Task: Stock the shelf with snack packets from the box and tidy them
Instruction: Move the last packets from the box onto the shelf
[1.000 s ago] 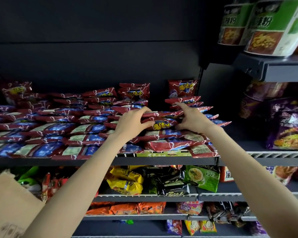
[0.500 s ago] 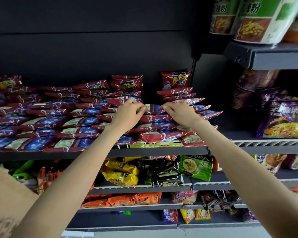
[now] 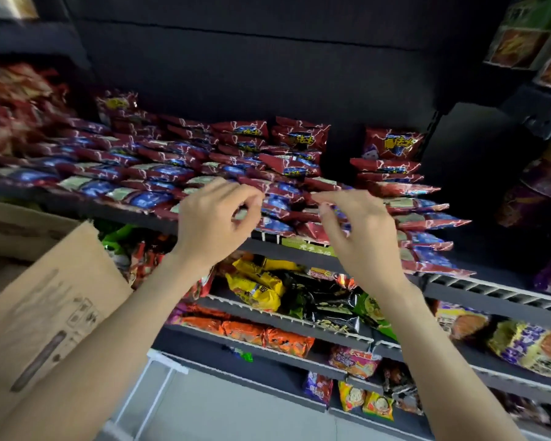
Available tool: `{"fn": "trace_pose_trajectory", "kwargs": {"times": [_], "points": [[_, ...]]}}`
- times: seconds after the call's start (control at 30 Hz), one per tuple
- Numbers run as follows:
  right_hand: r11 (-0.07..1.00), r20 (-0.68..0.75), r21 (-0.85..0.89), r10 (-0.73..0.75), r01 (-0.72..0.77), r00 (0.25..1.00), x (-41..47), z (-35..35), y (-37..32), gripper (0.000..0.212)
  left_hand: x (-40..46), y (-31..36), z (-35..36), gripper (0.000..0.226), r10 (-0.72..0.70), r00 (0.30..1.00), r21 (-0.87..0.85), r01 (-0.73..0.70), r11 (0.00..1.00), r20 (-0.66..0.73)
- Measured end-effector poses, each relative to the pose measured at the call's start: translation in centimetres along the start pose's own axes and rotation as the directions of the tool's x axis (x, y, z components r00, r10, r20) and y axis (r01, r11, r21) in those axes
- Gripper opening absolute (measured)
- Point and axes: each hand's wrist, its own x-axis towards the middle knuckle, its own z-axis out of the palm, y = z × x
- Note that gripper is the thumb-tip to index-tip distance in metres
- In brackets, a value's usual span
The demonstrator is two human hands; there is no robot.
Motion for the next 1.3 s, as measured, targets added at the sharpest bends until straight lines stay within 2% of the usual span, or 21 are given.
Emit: {"fn": "trace_pose_trajectory", "kwargs": {"times": [0.03,0.1,0.2,0.23,0.3,0.4,0.47,0.57,0.67,0.8,0.87,0.97,1.07,1.13,1.3], "points": [[0.999,-0.021,0.006,-0.045,0.045,0.999,-0.3,0.8,-1.5,0.023,-1.2,-0.2,-1.7,0.019,0.025,0.999,0.007,-0.025,1.0,-0.045],[0.99,-0.057,0.014,-0.142,0.143,0.988,-1.0,2.9,-4.4,0.02,-4.0,-0.6,-5.3,0.019,0.024,0.999,0.032,-0.022,0.999,-0.04],[0.963,-0.016,0.056,-0.262,0.262,0.965,-2.3,6.7,-8.5,0.017,-8.7,-2.3,-10.5,0.014,-0.092,0.984,0.116,0.075,0.99,0.15],[0.956,0.04,0.081,-0.287,0.283,0.957,-2.9,8.2,-9.7,0.018,-10.5,-3.2,-12.2,0.015,-0.157,0.955,0.143,0.123,0.982,0.251],[0.95,0.199,0.132,-0.304,0.282,0.932,-4.1,11.7,-12.3,0.018,-14.5,-5.5,-15.5,0.022,-0.276,0.848,0.177,0.218,0.96,0.453],[0.96,0.425,0.2,-0.267,0.198,0.865,-5.6,17.0,-17.1,0.014,-20.8,-9.7,-21.1,0.027,-0.392,0.7,0.244,0.307,0.92,0.597],[0.949,0.536,0.285,-0.277,0.138,0.798,-6.3,20.3,-20.8,0.015,-24.6,-12.8,-25.3,0.025,-0.416,0.655,0.247,0.339,0.908,0.631],[0.918,0.66,0.397,-0.291,0.007,0.693,-6.8,24.9,-27.0,0.02,-29.1,-18.2,-31.8,0.028,-0.455,0.648,0.258,0.38,0.888,0.611],[0.888,0.656,0.456,-0.299,-0.049,0.694,-6.0,28.9,-32.5,0.018,-32.2,-23.4,-37.1,0.031,-0.557,0.615,0.356,0.428,0.83,0.558],[0.892,0.653,0.45,-0.353,0.032,0.67,-3.7,34.1,-38.8,0.02,-35.3,-29.8,-41.1,0.044,-0.624,0.49,0.412,0.478,0.776,0.609],[0.898,0.672,0.427,-0.392,0.104,0.628,-2.3,37.2,-41.4,0.02,-36.3,-33.2,-41.6,0.051,-0.614,0.425,0.44,0.441,0.782,0.666],[0.886,0.712,0.403,-0.46,0.228,0.53,-0.2,42.0,-44.4,0.025,-36.7,-37.6,-41.1,0.036,-0.57,0.296,0.48,0.326,0.814,0.766],[0.863,0.746,0.386,-0.5,0.326,0.44,1.4,46.5,-46.4,0.029,-36.7,-40.6,-40.3,0.037,-0.533,0.288,0.484,0.227,0.845,0.796],[0.864,0.773,0.358,-0.487,0.355,0.407,2.0,49.2,-47.2,0.034,-36.9,-42.4,-39.8,0.039,-0.507,0.296,0.481,0.161,0.862,0.809],[0.892,0.864,0.229,-0.371,0.39,0.341,1.8,56.3,-48.5,0.04,-37.8,-47.8,-37.5,0.045,-0.356,0.316,0.375,0.0,0.927,0.88]]}}
